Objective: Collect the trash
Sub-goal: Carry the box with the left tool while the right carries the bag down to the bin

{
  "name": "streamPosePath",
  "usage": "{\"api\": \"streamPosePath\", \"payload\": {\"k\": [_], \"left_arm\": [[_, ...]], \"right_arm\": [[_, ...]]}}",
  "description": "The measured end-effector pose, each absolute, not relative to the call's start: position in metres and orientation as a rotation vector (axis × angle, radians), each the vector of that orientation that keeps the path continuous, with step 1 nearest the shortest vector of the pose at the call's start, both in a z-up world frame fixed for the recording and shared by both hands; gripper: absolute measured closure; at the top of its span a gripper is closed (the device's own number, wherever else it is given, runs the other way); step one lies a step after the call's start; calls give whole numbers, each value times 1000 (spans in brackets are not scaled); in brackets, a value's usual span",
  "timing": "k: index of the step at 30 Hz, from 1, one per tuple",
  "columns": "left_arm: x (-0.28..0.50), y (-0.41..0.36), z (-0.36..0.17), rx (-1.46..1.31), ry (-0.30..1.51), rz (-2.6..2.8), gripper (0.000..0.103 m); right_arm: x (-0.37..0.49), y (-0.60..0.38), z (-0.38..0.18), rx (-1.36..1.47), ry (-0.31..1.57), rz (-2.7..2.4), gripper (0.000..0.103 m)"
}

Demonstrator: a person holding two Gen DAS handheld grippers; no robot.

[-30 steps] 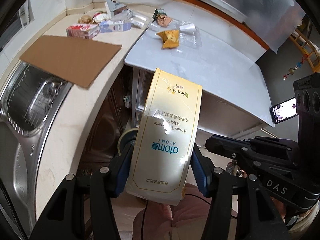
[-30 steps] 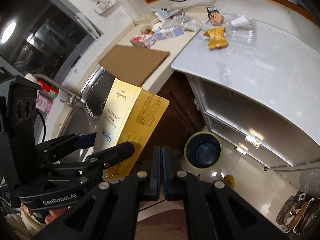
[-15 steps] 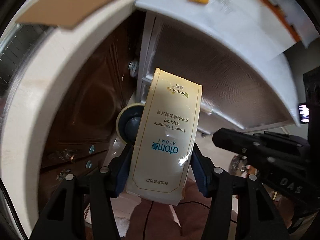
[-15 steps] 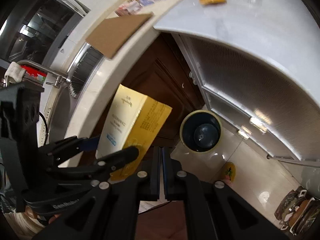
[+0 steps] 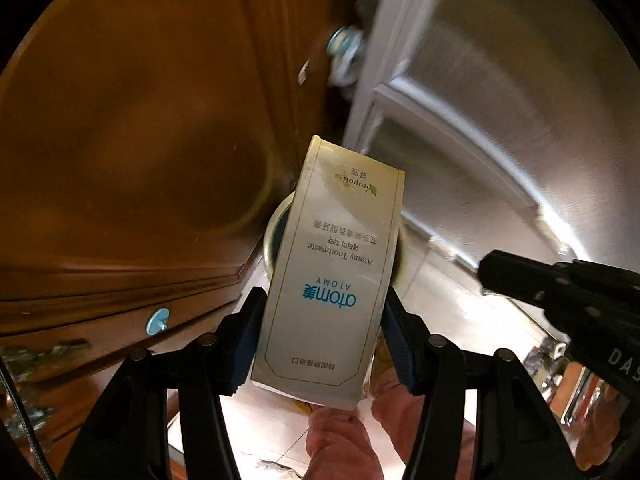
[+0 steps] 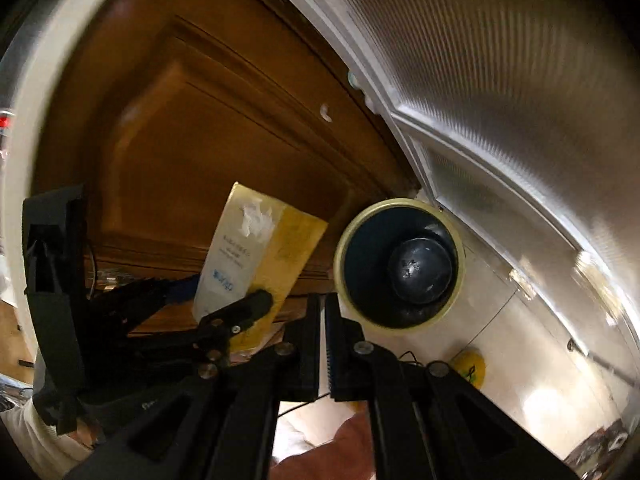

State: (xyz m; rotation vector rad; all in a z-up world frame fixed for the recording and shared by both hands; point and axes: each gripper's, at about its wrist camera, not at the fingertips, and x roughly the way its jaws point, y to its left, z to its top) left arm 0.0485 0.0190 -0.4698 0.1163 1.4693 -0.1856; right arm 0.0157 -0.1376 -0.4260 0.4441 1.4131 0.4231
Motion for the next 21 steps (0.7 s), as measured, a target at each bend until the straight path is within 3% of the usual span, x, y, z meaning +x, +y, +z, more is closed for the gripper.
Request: {"api": "streamPosePath", "payload": {"k": [4,8,17,21], "left_arm": [[52,20,-488,91,1499,-163,48],[53,19,-486,95,1501,-166,48],[66,8,-446,161,1440,-200,48],[67,11,-397,128,1390,-217,48]], "right_arm": [[20,-131,-438,411,1431,432,101],[21,-127,-415,362,1404,454,101],[32,-151,-245,354,1071,506,100],[41,-173,-184,367,941,477,100]]}}
